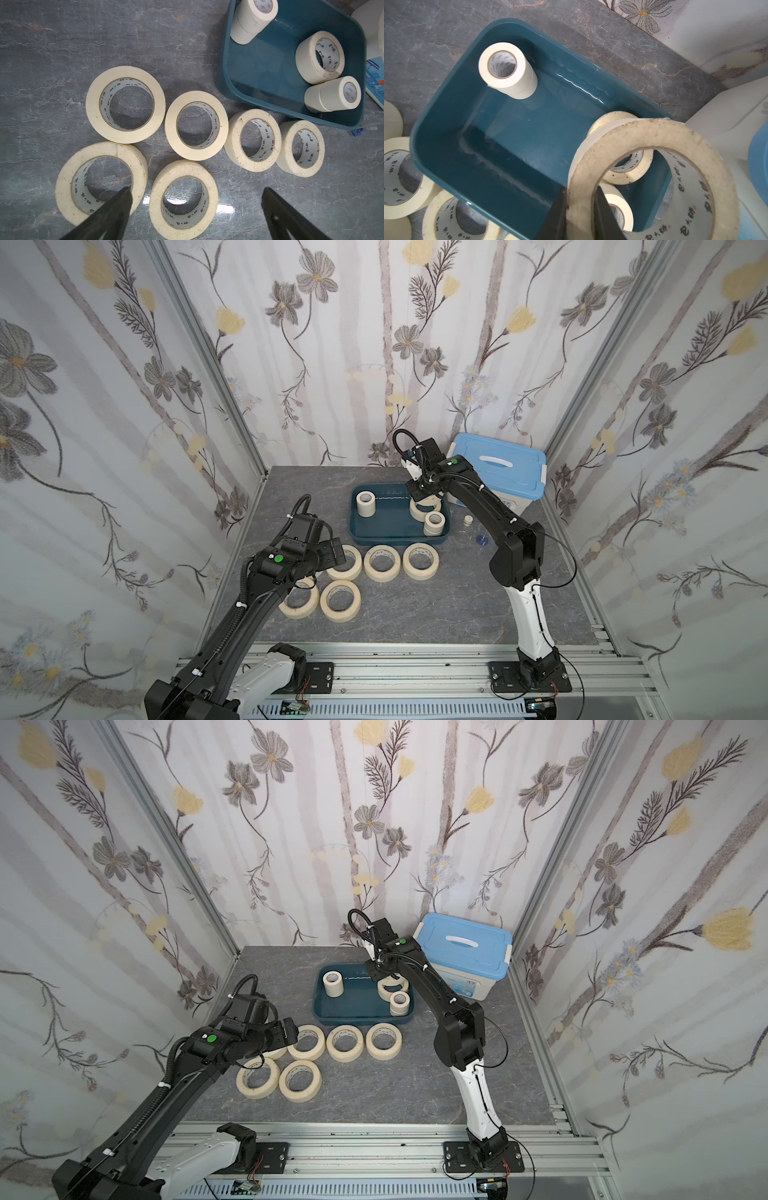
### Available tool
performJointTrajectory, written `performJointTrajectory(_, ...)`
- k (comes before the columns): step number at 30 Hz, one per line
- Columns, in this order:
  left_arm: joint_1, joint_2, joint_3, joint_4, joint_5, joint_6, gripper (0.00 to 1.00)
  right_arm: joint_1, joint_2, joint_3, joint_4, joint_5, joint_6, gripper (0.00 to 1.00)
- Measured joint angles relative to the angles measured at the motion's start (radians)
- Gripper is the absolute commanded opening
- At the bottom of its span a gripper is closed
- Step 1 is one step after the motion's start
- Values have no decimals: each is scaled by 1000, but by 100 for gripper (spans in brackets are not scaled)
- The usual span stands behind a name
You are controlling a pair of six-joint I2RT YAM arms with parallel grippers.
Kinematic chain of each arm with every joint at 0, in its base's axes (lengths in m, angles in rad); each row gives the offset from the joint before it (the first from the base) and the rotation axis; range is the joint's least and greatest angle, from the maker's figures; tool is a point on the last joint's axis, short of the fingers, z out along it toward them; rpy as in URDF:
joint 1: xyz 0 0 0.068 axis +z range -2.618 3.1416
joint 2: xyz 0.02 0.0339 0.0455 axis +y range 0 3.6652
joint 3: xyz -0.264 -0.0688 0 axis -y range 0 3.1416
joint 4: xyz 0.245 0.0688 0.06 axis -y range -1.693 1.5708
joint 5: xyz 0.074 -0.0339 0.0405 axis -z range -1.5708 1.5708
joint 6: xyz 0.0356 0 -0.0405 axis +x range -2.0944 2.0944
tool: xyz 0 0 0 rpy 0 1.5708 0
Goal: Take out the art tape in the storage box
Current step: Pick up the art tape from the storage box, then place the art tape at the center of the board.
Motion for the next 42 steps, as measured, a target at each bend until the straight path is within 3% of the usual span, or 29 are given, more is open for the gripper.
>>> performJointTrajectory(22, 34, -2, -42, 50, 31, -10, 100, 206, -373, -497, 16, -34, 61, 21)
performJointTrajectory(33, 194, 19, -88, 90, 168, -48, 100, 312, -534, -741, 106, -18, 142, 21)
performJointTrajectory(42, 320, 19, -106, 108, 284, -49, 100, 473, -563, -863, 157, 3, 209, 21)
